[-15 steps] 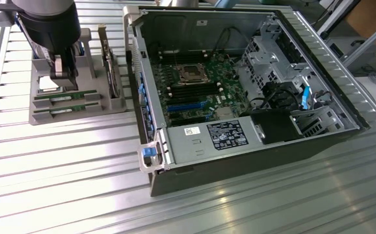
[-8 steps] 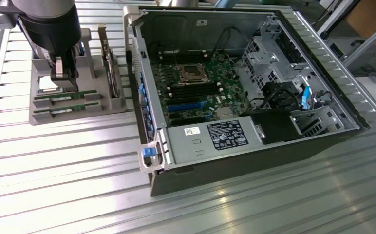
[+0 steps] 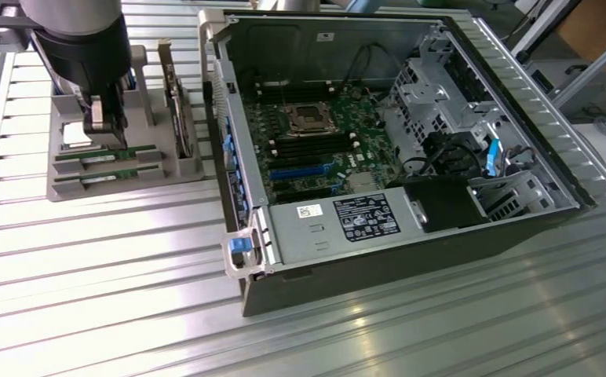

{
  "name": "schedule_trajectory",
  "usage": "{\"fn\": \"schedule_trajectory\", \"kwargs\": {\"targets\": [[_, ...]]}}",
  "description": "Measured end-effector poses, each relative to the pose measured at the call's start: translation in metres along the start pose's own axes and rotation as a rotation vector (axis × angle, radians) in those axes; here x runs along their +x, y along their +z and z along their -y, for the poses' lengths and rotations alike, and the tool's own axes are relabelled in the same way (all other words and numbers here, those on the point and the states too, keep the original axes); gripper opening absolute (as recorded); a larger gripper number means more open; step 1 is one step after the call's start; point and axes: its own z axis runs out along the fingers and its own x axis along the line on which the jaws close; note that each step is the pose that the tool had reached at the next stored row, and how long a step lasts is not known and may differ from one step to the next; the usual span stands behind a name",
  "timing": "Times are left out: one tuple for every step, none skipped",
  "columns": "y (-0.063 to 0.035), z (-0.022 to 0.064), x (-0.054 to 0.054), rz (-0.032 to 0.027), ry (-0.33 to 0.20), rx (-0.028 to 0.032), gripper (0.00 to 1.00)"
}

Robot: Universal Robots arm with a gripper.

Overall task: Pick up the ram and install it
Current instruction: 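Pick up the ram and move it above insertion slot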

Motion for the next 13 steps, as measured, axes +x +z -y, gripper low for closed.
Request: {"fn": "schedule_trajectory", "kwargs": {"targets": [[0.0006, 0.0000, 0.000, -0.0001, 0.000, -0.0001, 0.42], [0.0016, 0.0001, 0.000, 0.0000, 0.000, 0.0000, 0.42], [0.0026, 0.0001, 0.000, 0.0000, 0.000, -0.0001, 0.42], [0.0034, 0.0002, 0.000, -0.0001, 0.000, -0.0001, 0.42], [0.0042, 0.0002, 0.000, 0.0000, 0.000, 0.0000, 0.42], [0.0051, 0.0002, 0.001, -0.0001, 0.000, -0.0001, 0.42], [0.0060, 0.0003, 0.001, -0.0001, 0.000, -0.0001, 0.42], [0.0069, 0.0003, 0.001, 0.0000, 0.000, 0.0000, 0.42], [0.0074, 0.0003, 0.001, 0.0000, 0.000, 0.0000, 0.42], [0.0079, 0.0004, 0.001, 0.0000, 0.000, 0.0000, 0.42], [0.0085, 0.0004, 0.001, 0.0000, 0.000, 0.0000, 0.42], [0.0102, 0.0005, 0.001, -0.0001, 0.000, -0.0001, 0.42], [0.0112, 0.0005, 0.001, 0.0000, 0.000, 0.0000, 0.42]]}}
